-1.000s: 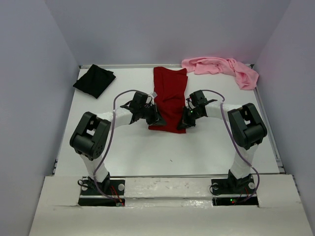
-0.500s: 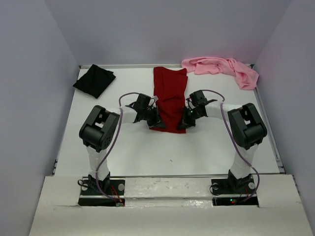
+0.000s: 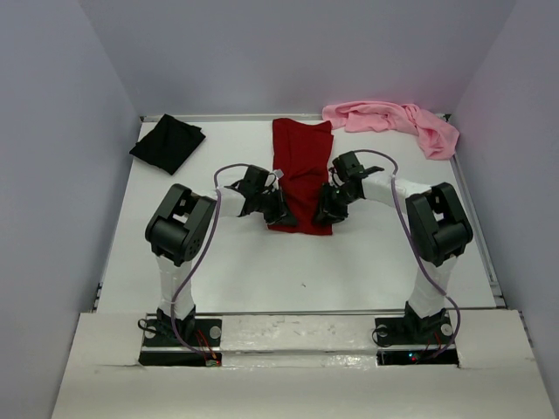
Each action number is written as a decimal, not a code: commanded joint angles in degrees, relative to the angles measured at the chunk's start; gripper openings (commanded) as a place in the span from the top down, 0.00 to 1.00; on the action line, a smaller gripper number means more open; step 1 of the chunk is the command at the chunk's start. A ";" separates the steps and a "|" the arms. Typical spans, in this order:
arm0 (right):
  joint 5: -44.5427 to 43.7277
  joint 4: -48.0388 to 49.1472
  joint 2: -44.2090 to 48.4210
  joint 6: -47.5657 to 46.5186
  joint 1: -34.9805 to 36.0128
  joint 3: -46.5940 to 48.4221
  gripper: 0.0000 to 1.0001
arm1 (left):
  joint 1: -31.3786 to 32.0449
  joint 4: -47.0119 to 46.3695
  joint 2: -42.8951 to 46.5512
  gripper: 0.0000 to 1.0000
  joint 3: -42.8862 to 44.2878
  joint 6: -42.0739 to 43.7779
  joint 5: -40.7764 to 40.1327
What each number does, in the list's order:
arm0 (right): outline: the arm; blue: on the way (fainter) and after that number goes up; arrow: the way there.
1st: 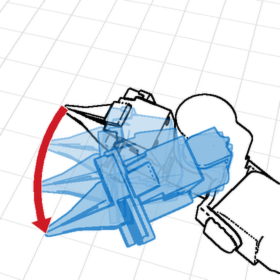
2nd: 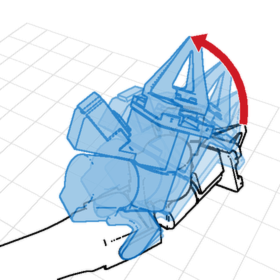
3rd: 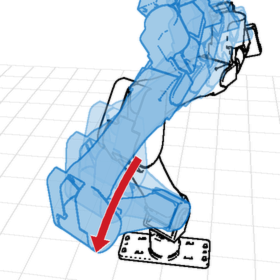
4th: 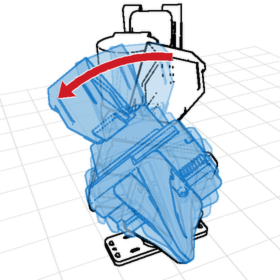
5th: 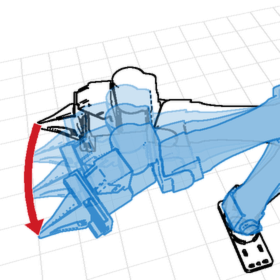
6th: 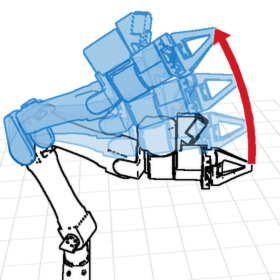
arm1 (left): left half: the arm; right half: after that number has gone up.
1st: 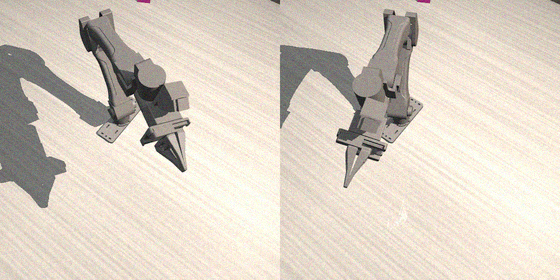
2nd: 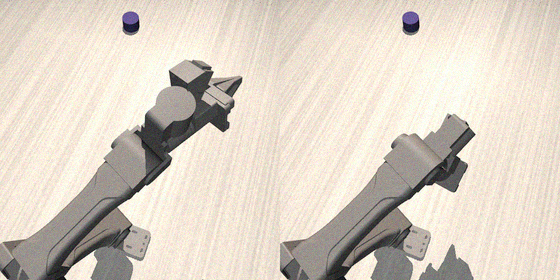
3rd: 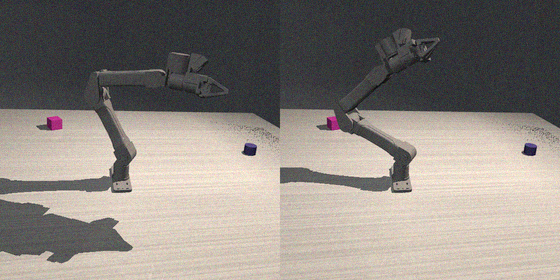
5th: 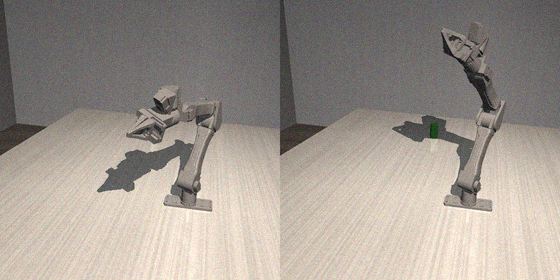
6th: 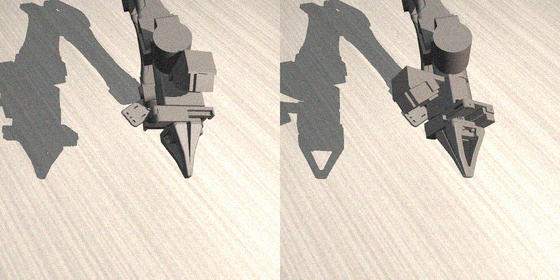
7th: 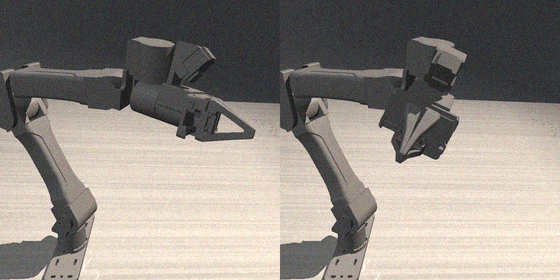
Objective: Fold and stack the t-shirts
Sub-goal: Fold the tshirt
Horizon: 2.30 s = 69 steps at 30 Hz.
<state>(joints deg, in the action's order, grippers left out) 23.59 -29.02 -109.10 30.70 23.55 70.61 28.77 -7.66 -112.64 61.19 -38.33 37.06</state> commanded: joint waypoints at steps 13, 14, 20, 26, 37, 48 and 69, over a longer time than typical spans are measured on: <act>1.10 -7.02 0.12 -6.00 -5.27 14.82 0.40 | 0.05 7.57 -1.79 1.00 -1.33 3.87 -6.38; 1.10 -6.93 -0.58 -6.17 -5.27 15.26 0.40 | 0.05 8.53 -1.71 1.00 -1.25 3.96 -6.73; 1.28 -6.32 -6.47 -8.29 -5.27 20.09 0.40 | -0.03 11.44 -0.92 1.00 -0.81 4.22 -6.91; 1.02 -6.23 -10.16 -8.90 -5.80 23.61 0.40 | 0.05 12.67 -0.04 1.00 -0.98 4.49 -7.53; 0.49 -6.32 -12.54 -10.13 -6.85 26.77 0.40 | 0.05 13.11 0.67 1.00 -1.51 4.66 -7.88; 0.23 -6.75 -14.21 -11.80 -6.85 27.04 0.40 | 0.05 13.64 0.23 1.00 -0.90 5.02 -8.05; -1.01 -7.20 -15.00 -12.42 -8.52 28.00 1.00 | 0.05 14.43 -1.18 1.00 0.07 5.72 -7.88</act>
<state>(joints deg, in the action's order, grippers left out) 23.55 -35.92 -124.11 19.18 15.81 95.55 28.80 -1.91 -111.59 62.41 -35.99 34.89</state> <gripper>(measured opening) 0.021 0.011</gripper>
